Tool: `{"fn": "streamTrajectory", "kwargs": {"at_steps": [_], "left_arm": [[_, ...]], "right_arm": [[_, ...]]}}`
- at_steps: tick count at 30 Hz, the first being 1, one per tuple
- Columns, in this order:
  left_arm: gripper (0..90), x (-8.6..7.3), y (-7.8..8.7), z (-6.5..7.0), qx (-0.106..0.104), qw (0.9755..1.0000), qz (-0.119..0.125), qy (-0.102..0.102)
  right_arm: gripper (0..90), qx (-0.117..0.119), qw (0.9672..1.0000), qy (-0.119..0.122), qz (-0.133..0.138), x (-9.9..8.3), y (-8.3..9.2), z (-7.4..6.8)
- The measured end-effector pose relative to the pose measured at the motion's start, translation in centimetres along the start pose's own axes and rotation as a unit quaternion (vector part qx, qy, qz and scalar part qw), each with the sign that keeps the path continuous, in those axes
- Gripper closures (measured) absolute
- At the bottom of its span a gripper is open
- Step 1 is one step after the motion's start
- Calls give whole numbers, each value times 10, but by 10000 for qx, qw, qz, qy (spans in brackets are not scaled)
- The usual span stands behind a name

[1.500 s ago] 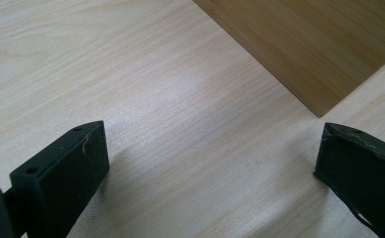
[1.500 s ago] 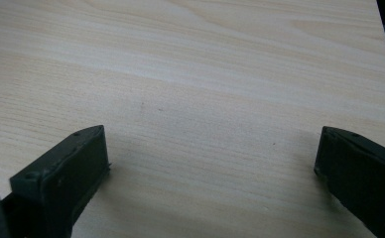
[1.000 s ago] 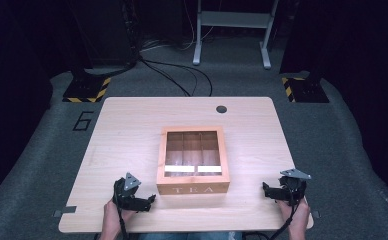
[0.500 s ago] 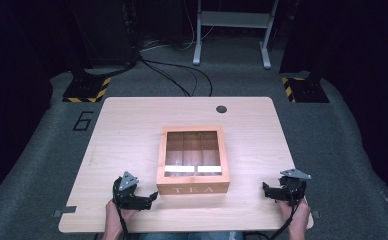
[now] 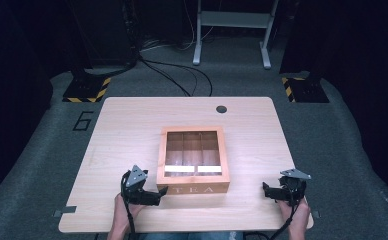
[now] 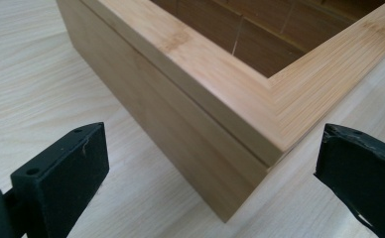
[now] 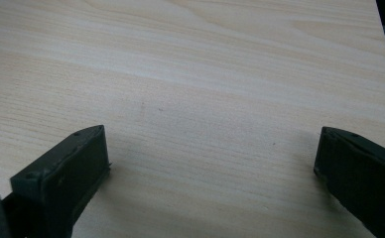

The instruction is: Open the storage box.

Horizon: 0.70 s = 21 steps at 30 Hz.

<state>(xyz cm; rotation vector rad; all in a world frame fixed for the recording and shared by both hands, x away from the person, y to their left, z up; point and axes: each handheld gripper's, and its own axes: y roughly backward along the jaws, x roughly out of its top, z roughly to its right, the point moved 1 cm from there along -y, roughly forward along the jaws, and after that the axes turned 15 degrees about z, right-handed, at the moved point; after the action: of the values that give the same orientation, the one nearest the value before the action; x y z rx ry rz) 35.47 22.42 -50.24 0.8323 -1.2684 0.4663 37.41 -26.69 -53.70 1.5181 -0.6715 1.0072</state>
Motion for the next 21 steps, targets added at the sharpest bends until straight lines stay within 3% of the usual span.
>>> {"fn": "streamTrajectory", "kwargs": {"at_steps": [8,16,21], "left_arm": [[69,1,-6,8,-158,9998,65,-57],[124,1,-11,14,-163,9996,128,-167],[134,1,-10,14,-180,9997,171,-59]], "right_arm": [[0,-2,10000,0,-3,0,0,0],[0,-3,10000,-8,-1,0,0,0],[0,-3,10000,-5,-1,0,0,0]]}}
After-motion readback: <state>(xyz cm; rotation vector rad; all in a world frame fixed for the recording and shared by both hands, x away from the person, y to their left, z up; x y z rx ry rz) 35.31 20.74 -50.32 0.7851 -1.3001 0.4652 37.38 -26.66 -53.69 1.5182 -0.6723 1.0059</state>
